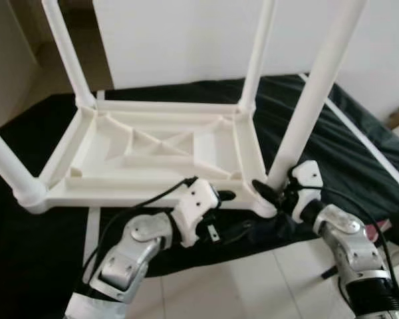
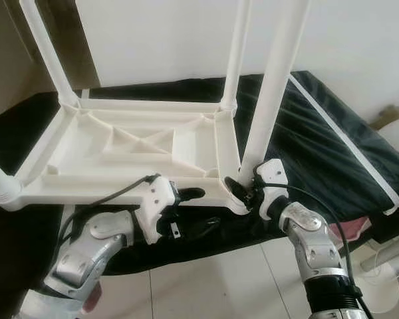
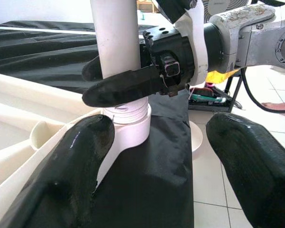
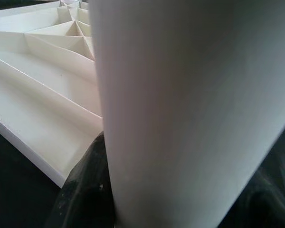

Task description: Building children table

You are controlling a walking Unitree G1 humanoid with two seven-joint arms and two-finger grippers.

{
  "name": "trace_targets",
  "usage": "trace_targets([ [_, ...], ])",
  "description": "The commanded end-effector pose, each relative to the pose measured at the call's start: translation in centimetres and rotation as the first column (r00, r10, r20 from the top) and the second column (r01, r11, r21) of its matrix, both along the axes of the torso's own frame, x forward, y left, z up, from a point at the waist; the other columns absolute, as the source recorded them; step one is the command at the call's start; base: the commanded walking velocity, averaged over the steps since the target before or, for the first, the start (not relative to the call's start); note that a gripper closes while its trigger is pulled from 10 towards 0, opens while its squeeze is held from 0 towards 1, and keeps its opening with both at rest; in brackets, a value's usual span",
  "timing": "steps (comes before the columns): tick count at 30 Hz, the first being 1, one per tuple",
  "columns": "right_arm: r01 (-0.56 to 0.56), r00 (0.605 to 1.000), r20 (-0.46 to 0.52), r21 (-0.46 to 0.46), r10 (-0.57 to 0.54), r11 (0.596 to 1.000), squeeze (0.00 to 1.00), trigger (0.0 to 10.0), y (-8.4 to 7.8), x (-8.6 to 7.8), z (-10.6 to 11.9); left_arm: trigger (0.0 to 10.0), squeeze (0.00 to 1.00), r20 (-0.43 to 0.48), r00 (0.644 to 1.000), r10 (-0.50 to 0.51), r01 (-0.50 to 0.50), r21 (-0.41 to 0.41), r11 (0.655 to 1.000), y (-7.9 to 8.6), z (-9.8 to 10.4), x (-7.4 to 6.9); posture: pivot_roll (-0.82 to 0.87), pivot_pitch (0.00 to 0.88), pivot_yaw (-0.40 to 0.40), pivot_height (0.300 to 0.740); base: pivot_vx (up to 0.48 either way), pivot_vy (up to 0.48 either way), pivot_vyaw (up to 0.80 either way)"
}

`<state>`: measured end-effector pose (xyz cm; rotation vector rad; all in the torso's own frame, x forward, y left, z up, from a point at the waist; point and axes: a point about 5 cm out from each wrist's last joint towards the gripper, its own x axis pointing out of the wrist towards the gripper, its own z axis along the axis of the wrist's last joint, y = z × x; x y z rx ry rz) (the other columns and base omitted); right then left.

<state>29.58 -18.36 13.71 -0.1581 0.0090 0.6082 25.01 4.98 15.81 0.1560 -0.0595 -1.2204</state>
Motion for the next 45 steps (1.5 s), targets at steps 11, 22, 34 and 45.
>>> trace_targets([
  [11,0.071,0.997,0.005,0.040,-0.071,0.997,0.00,10.0,0.3,-0.5,-0.2,10.0,0.00,-0.008,1.000,0.012,-0.012,0.005,1.000,0.1,0.0,0.0,-0.01,0.042,-0.030,0.740,0.000,0.000,0.00],
  [22,0.354,0.931,0.049,0.113,-0.361,0.928,0.00,10.0,-0.2,-0.9,0.4,10.0,0.00,-0.012,1.000,0.000,0.000,-0.001,1.000,-0.1,0.0,-0.2,-0.02,0.048,-0.035,0.740,0.000,0.000,0.00],
  [34,0.686,0.718,-0.060,0.230,-0.694,0.690,0.00,10.0,1.8,-1.8,-0.6,10.0,0.00,-0.017,1.000,0.002,-0.002,-0.002,1.000,0.0,0.0,-0.4,0.00,0.040,-0.044,0.740,0.000,0.000,0.00],
  [45,0.756,0.639,-0.083,0.254,-0.765,0.604,0.00,10.0,2.2,-1.7,-0.4,10.0,0.00,-0.013,1.000,-0.002,0.002,0.001,1.000,0.0,0.0,-0.3,0.00,0.024,-0.035,0.740,0.000,0.000,0.00],
])
